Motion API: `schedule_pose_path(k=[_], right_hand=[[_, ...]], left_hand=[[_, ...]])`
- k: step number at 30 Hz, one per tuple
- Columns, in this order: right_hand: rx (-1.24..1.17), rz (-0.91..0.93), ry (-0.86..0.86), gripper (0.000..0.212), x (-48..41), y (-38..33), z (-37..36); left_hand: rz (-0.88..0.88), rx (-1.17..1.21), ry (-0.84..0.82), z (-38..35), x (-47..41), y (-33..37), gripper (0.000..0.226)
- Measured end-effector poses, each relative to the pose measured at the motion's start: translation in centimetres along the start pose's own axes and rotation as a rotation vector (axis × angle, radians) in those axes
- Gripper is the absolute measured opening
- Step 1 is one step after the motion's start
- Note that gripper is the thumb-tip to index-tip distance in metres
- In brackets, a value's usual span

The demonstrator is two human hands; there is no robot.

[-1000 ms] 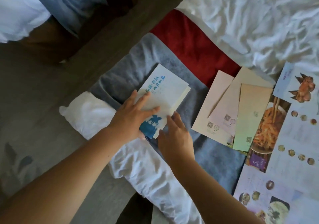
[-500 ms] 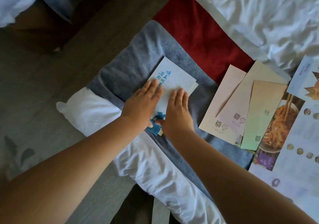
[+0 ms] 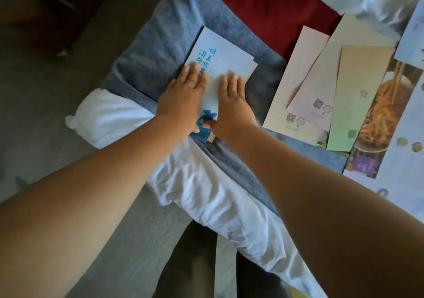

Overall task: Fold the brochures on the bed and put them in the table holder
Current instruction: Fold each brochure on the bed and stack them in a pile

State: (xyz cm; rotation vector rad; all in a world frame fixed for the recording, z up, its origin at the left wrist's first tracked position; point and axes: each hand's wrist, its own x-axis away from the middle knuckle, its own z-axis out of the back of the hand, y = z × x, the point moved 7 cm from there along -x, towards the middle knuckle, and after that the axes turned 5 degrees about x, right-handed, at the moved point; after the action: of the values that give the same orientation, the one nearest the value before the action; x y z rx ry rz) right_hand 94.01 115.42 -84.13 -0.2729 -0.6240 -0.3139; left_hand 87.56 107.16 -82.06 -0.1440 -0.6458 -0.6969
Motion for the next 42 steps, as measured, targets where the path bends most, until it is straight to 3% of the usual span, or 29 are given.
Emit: schedule_pose_path(k=[6,10,17,26,31,42], right_hand=[[0.079,0.107,0.212,0.075,4.3,2.0,0.0],[-0.005,0.151,0.418,0.067,9.1,8.5,-0.3],[0.017,-0.143,0.333,0.067,17.9,25.9,-4.7],[-0.202,-0.486,0.299,0.074,24.8,36.8,-9.4],[-0.331,-0.443,0.273,0.083,27.0,39.3,-10.8],[-0.273,-0.416,0.255,0.088,26.9,40.5,-12.3]], left_hand=[[0.010,-0.032,0.015,1.3,2.6,4.4,0.089],[-0.078,0.063,0.142,1.3,3.8,9.3,0.083],[-0.261,0.100,0.334,-0.3,4.5,21.5,0.054],[-0.336,0.040,0.156,-2.3,2.8,33.0,0.064],[-0.315,-0.065,0.042,-4.7,2.5,36.9,0.072],[-0.307,-0.045,0.058,-7.6,4.8,39.9,0.086]])
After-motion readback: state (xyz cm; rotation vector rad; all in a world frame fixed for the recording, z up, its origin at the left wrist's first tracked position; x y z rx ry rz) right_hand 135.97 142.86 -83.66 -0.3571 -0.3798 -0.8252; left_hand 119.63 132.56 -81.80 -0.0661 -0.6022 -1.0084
